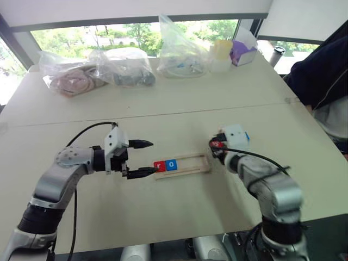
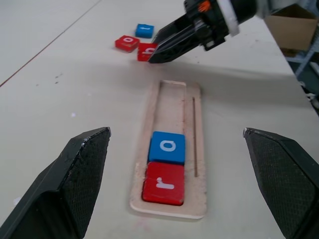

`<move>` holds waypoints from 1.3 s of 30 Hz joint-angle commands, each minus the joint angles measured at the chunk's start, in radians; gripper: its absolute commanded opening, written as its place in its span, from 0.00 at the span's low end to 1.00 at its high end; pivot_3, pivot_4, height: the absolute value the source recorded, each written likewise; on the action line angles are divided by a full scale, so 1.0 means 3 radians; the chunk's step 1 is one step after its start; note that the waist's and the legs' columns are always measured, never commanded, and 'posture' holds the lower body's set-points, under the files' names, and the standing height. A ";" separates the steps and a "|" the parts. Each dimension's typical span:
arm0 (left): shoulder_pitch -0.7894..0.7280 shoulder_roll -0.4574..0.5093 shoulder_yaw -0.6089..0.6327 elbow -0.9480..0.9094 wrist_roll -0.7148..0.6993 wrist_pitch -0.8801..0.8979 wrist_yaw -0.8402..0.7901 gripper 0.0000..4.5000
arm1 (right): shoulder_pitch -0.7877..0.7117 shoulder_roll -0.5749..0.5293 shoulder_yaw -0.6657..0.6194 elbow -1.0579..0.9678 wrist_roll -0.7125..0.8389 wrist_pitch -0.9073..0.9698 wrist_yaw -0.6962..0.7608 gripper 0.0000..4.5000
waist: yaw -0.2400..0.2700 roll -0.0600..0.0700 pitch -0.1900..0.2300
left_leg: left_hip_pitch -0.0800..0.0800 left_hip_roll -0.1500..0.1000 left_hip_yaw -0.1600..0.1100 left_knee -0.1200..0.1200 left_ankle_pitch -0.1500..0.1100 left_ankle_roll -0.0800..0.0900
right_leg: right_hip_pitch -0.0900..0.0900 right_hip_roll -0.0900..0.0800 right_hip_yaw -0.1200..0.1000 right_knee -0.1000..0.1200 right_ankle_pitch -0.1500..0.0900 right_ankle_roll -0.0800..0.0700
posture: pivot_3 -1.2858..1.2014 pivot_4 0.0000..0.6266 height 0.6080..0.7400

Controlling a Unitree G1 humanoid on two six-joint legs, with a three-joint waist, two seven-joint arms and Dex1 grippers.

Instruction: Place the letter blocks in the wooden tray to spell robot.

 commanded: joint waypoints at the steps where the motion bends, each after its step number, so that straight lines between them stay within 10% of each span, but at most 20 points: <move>1: -0.0078 -0.0078 -0.0102 -0.0099 -0.0040 -0.0077 -0.0085 1.00 | 0.0318 0.0093 -0.0274 -0.0452 0.0050 0.0380 0.0059 0.25 | -0.0002 0.0000 0.0000 | 0.0002 0.0000 -0.0001 0.0000 0.0000 0.0000 | 0.0002 0.0001 -0.0001 0.0000 -0.0001 0.0001 | 0.52 0.24 1.00; 15: -0.0331 -0.0282 -0.0270 0.0111 0.0064 -0.0164 -0.0161 1.00 | 0.0410 0.0164 -0.0471 0.0130 0.0033 -0.0256 0.0118 0.25 | -0.0017 -0.0001 -0.0001 | 0.0017 -0.0004 0.0002 -0.0001 0.0002 -0.0003 | 0.0016 0.0000 0.0002 -0.0003 -0.0007 -0.0008 | 0.52 0.24 1.00; 22: -0.0302 -0.0205 -0.0222 0.0025 0.0005 -0.0111 -0.0193 1.00 | 0.0431 -0.0486 -0.0329 -0.0034 0.0335 -0.0381 0.0672 0.99 | -0.0013 -0.0001 0.0000 | 0.0017 -0.0004 0.0002 0.0000 0.0002 -0.0003 | 0.0018 -0.0001 0.0003 -0.0005 -0.0007 -0.0009 | 0.52 0.24 1.00; 28: -0.0300 -0.0118 -0.0152 0.0051 -0.0095 -0.0065 -0.0268 1.00 | 0.0742 -0.2138 -0.0211 0.0245 0.0467 -0.2024 0.2219 0.99 | -0.0015 0.0001 0.0012 | 0.0015 -0.0016 0.0003 -0.0003 0.0001 -0.0002 | 0.0023 -0.0009 0.0003 -0.0018 -0.0013 0.0000 | 0.52 0.24 1.00; 39: -0.0142 -0.0095 -0.0057 -0.0166 -0.0134 0.0009 -0.0103 1.00 | 0.0241 -0.2386 0.0241 0.2017 0.0265 -0.3629 0.3268 0.99 | -0.0011 -0.0007 0.0018 | 0.0018 -0.0012 0.0004 -0.0001 0.0000 0.0000 | 0.0027 -0.0005 0.0005 -0.0019 -0.0007 0.0006 | 0.52 0.24 1.00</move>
